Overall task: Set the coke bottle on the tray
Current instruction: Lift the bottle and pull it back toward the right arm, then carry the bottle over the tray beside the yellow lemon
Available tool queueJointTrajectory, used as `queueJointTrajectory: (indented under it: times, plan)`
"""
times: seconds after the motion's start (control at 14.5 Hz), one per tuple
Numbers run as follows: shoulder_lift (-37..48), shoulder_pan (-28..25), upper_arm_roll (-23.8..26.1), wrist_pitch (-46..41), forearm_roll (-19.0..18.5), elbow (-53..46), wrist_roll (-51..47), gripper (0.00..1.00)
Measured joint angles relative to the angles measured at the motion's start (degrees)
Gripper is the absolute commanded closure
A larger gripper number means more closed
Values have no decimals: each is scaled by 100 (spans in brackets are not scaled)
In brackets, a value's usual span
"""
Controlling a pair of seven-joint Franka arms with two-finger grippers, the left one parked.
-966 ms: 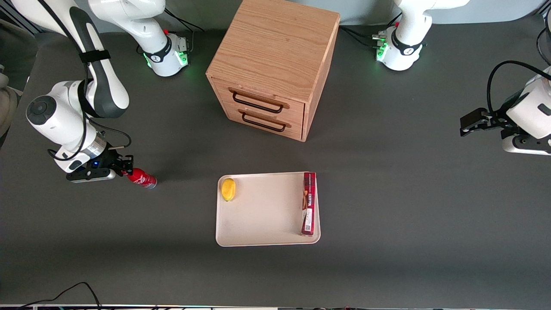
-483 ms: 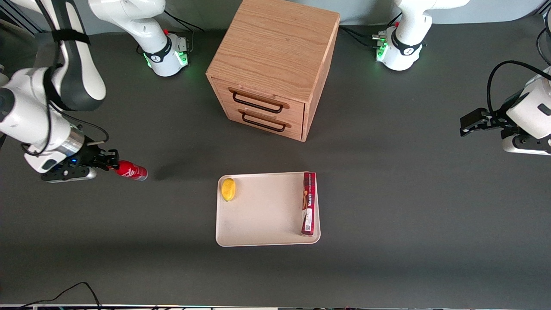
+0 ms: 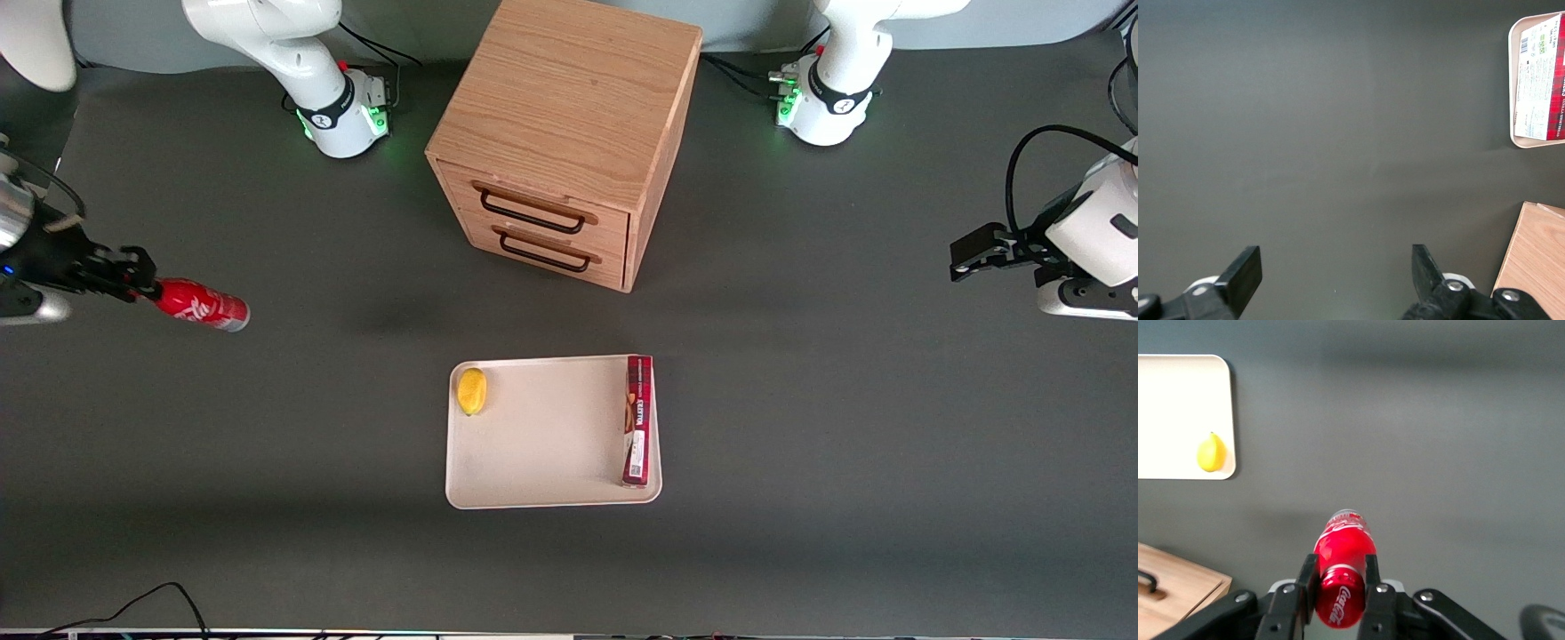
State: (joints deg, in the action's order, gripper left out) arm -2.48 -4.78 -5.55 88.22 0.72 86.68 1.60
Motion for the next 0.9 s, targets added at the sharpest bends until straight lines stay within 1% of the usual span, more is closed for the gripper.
queueJointTrajectory:
  times: [0.21,0.41,0.69,0.9]
  plan:
    - [-136,-36,9,-794,0,-925,-158,100]
    - [-509,-190,25,-954,4,-1418,-486,100]
    - [-1317,-887,66,-727,8,-1987,-1474,100]
    - [-1879,-1389,84,-5,155,-2212,-2057,100]
